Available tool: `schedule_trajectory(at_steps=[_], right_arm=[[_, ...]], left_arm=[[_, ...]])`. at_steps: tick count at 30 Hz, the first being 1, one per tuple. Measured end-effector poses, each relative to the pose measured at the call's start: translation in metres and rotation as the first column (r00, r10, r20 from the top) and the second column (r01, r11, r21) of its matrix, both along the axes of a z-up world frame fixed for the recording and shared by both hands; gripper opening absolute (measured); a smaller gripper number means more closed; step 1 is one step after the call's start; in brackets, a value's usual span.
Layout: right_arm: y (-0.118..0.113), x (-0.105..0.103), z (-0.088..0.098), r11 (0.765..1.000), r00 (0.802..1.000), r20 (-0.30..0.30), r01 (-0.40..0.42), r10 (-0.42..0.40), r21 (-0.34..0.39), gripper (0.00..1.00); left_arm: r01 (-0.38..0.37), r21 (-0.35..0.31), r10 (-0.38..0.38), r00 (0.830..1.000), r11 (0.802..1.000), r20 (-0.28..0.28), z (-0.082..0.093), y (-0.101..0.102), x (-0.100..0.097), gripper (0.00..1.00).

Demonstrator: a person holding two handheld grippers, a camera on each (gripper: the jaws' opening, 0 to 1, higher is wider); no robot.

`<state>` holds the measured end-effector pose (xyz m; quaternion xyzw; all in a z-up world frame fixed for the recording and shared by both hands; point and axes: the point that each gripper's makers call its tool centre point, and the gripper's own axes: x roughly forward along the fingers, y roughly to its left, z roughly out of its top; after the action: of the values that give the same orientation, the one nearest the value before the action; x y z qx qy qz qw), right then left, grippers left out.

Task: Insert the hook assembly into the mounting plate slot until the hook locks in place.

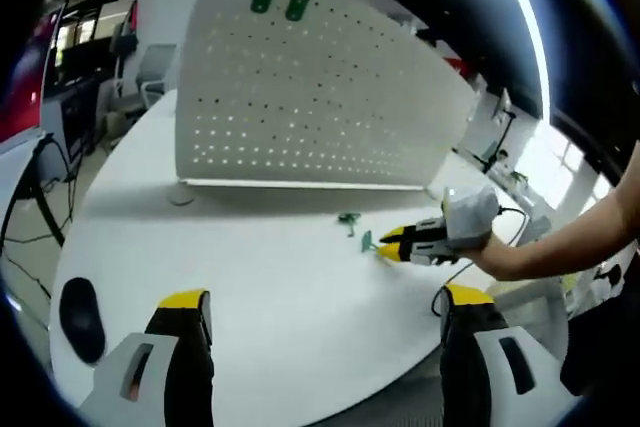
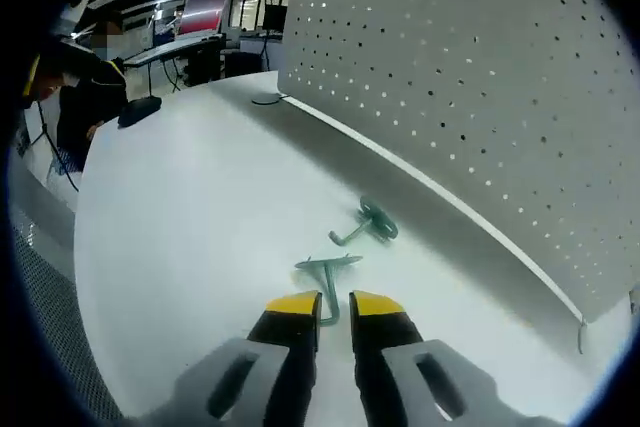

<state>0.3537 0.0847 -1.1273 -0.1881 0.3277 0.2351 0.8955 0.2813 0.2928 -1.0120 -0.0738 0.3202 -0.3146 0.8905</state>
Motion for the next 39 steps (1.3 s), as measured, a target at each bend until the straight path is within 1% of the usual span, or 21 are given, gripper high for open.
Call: schedule_trajectory(at_steps=[4, 5, 8, 10, 12, 15, 16, 17, 18, 19, 20, 24, 27, 28, 30, 32, 33, 34, 36, 37, 39], right_arm=[[0.001, 0.005, -0.001, 1.0, 1.0, -0.015, 0.015, -0.014, 0.028, 0.06], [0.003, 0.005, -0.002, 0.999, 0.999, -0.03, 0.015, -0.014, 0.036, 0.06], [0.003, 0.002, -0.006, 0.999, 0.999, -0.05, 0.019, -0.017, 0.029, 0.04], [0.003, 0.004, -0.005, 0.999, 0.998, -0.051, 0.026, -0.024, 0.045, 0.02], [0.004, 0.003, -0.006, 0.998, 0.998, -0.066, 0.029, -0.025, 0.063, 0.01], [0.003, 0.004, -0.006, 0.997, 0.997, -0.071, 0.036, -0.031, 0.066, 0.0], [0.001, 0.004, -0.006, 0.998, 0.997, -0.069, 0.042, -0.039, 0.056, 0.0], [0.001, 0.004, -0.004, 0.997, 0.997, -0.067, 0.05, -0.046, 0.064, 0.0], [0.001, 0.005, -0.002, 0.991, 0.994, -0.075, 0.083, -0.076, 0.1, 0.0], [0.001, 0.005, 0.0, 0.988, 0.993, -0.078, 0.101, -0.092, 0.117, 0.0], [0.0, 0.007, 0.005, 0.989, 0.993, -0.069, 0.098, -0.091, 0.112, 0.0], [0.006, 0.011, 0.022, 0.986, 0.995, -0.039, 0.094, -0.089, 0.138, 0.0], [0.014, 0.016, 0.04, 0.982, 0.996, -0.015, 0.085, -0.084, 0.17, 0.0], [0.015, 0.017, 0.042, 0.98, 0.996, -0.014, 0.086, -0.085, 0.177, 0.0], [0.021, 0.019, 0.053, 0.974, 0.996, -0.013, 0.086, -0.085, 0.211, 0.0], [0.027, 0.019, 0.065, 0.972, 0.997, -0.003, 0.071, -0.073, 0.225, 0.0], [0.031, 0.019, 0.072, 0.967, 0.998, 0.0, 0.064, -0.066, 0.245, 0.0], [0.035, 0.018, 0.077, 0.963, 0.998, -0.004, 0.061, -0.062, 0.262, 0.0], [0.046, 0.013, 0.086, 0.94, 0.997, -0.052, 0.07, -0.055, 0.333, 0.0], [0.048, 0.011, 0.09, 0.939, 0.997, -0.054, 0.063, -0.047, 0.338, 0.0], [0.059, 0.005, 0.097, 0.917, 0.995, -0.095, 0.063, -0.027, 0.393, 0.0]], left_arm=[[-0.005, -0.003, 0.005, 1.0, 1.0, -0.005, -0.002, 0.0, 0.005, 0.96], [-0.005, -0.003, 0.005, 1.0, 1.0, -0.006, -0.003, 0.0, 0.006, 0.96], [-0.005, -0.005, 0.005, 1.0, 1.0, -0.008, -0.003, -0.002, 0.007, 0.96], [-0.001, -0.005, 0.001, 1.0, 1.0, -0.009, -0.004, -0.004, 0.007, 0.96], [0.002, -0.006, -0.002, 1.0, 1.0, -0.011, -0.005, -0.005, 0.008, 0.96], [0.005, -0.009, -0.005, 1.0, 1.0, -0.013, -0.006, -0.007, 0.009, 0.96], [0.009, -0.009, -0.009, 1.0, 1.0, -0.012, -0.005, -0.008, 0.009, 0.96], [0.012, -0.009, -0.012, 1.0, 1.0, -0.011, -0.005, -0.009, 0.008, 0.96], [0.015, -0.01, -0.015, 1.0, 1.0, -0.007, -0.004, -0.009, 0.008, 0.96], [0.016, -0.01, -0.016, 1.0, 1.0, -0.004, -0.003, -0.009, 0.009, 0.96], [0.017, -0.009, -0.017, 1.0, 1.0, -0.002, -0.002, -0.009, 0.009, 0.96], [0.021, -0.008, -0.021, 1.0, 1.0, 0.008, 0.001, -0.01, 0.01, 0.96], [0.025, -0.006, -0.025, 0.999, 1.0, 0.022, 0.005, -0.009, 0.011, 0.96], [0.026, -0.005, -0.025, 0.999, 1.0, 0.027, 0.007, -0.009, 0.012, 0.97], [0.016, -0.002, -0.016, 0.999, 1.0, 0.041, 0.011, -0.008, 0.014, 0.98], [0.026, -0.002, -0.026, 0.998, 1.0, 0.053, 0.015, -0.008, 0.015, 0.97], [0.03, -0.002, -0.03, 0.998, 1.0, 0.06, 0.017, -0.009, 0.016, 0.96], [0.035, -0.003, -0.035, 0.997, 0.999, 0.066, 0.019, -0.01, 0.017, 0.96], [0.036, -0.005, -0.036, 0.996, 0.999, 0.082, 0.025, -0.01, 0.018, 0.95], [0.038, -0.003, -0.038, 0.995, 0.999, 0.09, 0.027, -0.01, 0.018, 0.94], [0.044, 0.003, -0.044, 0.993, 0.999, 0.108, 0.032, -0.011, 0.019, 0.93]])
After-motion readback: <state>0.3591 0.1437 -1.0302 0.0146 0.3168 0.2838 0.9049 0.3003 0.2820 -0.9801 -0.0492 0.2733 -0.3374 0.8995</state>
